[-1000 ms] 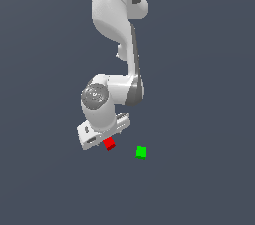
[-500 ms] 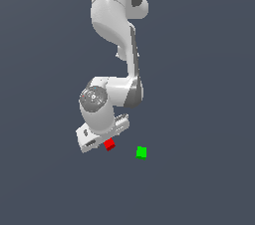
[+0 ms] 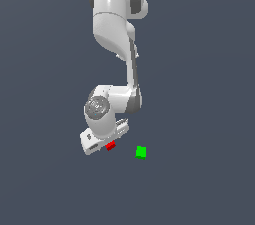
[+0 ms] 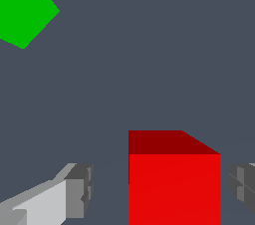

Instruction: Stack the red cube on top of the green cube.

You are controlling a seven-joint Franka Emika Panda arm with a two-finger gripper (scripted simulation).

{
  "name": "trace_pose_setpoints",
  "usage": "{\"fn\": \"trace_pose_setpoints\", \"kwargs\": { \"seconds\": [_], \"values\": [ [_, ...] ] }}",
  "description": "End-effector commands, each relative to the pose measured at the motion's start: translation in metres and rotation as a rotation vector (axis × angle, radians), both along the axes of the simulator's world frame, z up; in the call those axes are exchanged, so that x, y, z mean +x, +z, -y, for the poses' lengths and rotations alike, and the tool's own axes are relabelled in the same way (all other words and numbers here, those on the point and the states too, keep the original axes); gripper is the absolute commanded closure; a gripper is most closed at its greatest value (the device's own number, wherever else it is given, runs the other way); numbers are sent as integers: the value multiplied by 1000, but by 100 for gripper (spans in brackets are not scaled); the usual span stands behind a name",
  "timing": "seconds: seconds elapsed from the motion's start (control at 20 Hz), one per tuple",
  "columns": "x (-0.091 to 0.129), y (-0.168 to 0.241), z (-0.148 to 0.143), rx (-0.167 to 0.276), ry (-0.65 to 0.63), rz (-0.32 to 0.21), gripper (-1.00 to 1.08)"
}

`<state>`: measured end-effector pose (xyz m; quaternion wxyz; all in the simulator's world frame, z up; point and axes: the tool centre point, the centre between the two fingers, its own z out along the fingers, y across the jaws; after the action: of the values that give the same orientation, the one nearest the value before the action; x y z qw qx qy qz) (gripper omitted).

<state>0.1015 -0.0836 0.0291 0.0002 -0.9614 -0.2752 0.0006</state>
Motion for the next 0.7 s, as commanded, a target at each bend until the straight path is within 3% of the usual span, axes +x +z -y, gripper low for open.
{"fn": "trace_pose_setpoints", "kwargs": {
  "seconds": [0.0,0.25,0.3,0.65],
  "values": [
    [0,-8,0,0,0,1,-92],
    [2,-9,0,0,0,1,-92],
    [2,-9,0,0,0,1,108],
    [2,-9,0,0,0,1,108]
  ]
}}
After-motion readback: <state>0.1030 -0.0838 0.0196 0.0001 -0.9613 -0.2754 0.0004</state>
